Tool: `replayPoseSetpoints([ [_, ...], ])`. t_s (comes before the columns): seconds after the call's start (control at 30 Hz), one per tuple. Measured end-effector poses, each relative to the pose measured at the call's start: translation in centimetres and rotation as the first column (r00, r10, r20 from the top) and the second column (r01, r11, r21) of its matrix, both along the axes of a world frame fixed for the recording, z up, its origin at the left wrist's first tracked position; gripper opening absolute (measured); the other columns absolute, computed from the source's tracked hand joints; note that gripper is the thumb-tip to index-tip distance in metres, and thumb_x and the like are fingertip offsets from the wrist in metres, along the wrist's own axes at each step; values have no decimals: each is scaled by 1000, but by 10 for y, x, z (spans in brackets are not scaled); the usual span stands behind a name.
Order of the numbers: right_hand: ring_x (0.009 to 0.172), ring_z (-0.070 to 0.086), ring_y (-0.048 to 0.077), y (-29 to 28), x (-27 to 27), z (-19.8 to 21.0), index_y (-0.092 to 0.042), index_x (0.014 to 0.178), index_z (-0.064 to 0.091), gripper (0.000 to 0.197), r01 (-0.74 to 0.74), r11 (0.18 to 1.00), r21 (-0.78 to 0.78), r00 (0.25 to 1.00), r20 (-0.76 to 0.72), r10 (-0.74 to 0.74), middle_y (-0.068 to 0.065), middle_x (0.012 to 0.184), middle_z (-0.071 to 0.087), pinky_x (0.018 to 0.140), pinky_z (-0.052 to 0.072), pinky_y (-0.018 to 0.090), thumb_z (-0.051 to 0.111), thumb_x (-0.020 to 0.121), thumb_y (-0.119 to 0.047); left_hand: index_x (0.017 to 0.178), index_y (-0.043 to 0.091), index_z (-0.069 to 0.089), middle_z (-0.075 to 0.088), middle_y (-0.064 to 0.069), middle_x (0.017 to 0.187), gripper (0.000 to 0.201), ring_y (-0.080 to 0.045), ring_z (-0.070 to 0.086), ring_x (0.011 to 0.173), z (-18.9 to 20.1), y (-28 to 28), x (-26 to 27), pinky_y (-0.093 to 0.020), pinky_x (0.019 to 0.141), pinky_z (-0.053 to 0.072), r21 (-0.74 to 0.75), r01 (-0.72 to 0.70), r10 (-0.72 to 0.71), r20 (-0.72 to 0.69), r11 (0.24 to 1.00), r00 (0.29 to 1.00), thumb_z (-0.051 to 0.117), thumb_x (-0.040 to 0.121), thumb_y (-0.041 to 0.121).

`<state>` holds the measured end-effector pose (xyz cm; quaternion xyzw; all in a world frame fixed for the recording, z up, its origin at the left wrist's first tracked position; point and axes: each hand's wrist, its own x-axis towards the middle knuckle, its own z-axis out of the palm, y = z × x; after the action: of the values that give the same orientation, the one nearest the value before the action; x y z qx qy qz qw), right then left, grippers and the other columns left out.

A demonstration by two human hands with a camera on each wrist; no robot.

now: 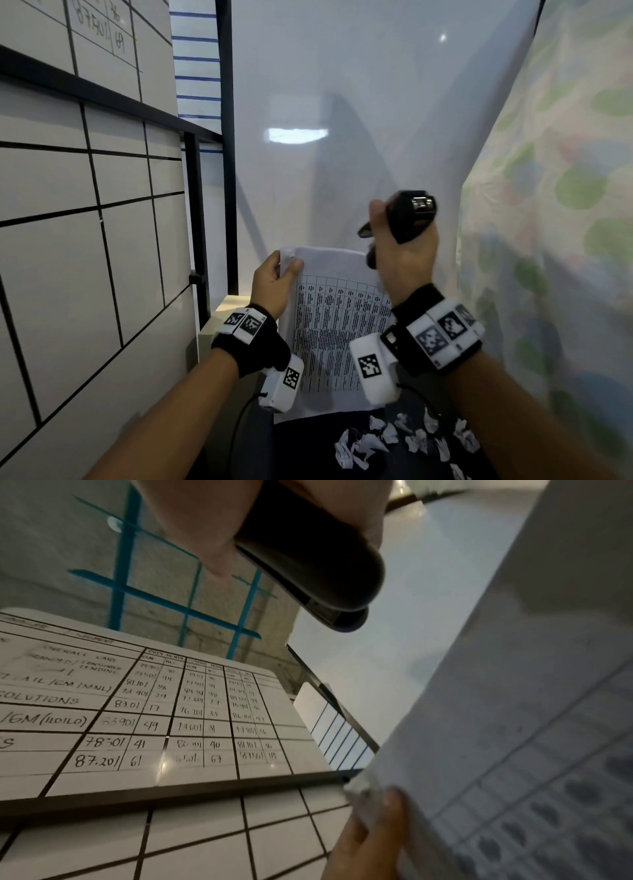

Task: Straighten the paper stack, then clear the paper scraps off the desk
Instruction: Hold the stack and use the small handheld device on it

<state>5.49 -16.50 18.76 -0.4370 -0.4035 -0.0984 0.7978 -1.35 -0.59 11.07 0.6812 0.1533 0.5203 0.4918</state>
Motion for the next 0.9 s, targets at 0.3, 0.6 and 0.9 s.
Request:
replayPoseSetpoints([
  [0.3,83,54,19,51,-12,-17,-41,79,44,30,88,981,-172,974,222,-48,13,96,51,77,51,29,73,75,-35,86,24,61,67,-2,83,14,-16,63,76,2,-8,-9,-28,71,54,-17,74,-73,24,997,997,57,91,12],
  [0.6,70,55,11,78,-10,-22,-18,83,51,29,191,945,-266,964,235,-129,-5,75,56,62,43,3,66,82,-42,92,-6,57,62,-24,84,45,-16,55,81,-3,-7,-7,-49,77,51,48,48,-48,-8,998,999,61,82,38],
  [0.9,67,52,11,87,-9,-14,-12,89,58,23,293,922,-254,948,205,-244,-15,64,48,62,44,15,62,86,-35,99,7,59,66,-8,92,11,-11,61,75,-26,-10,-16,-9,62,48,54,125,-100,-336,991,937,55,93,15],
])
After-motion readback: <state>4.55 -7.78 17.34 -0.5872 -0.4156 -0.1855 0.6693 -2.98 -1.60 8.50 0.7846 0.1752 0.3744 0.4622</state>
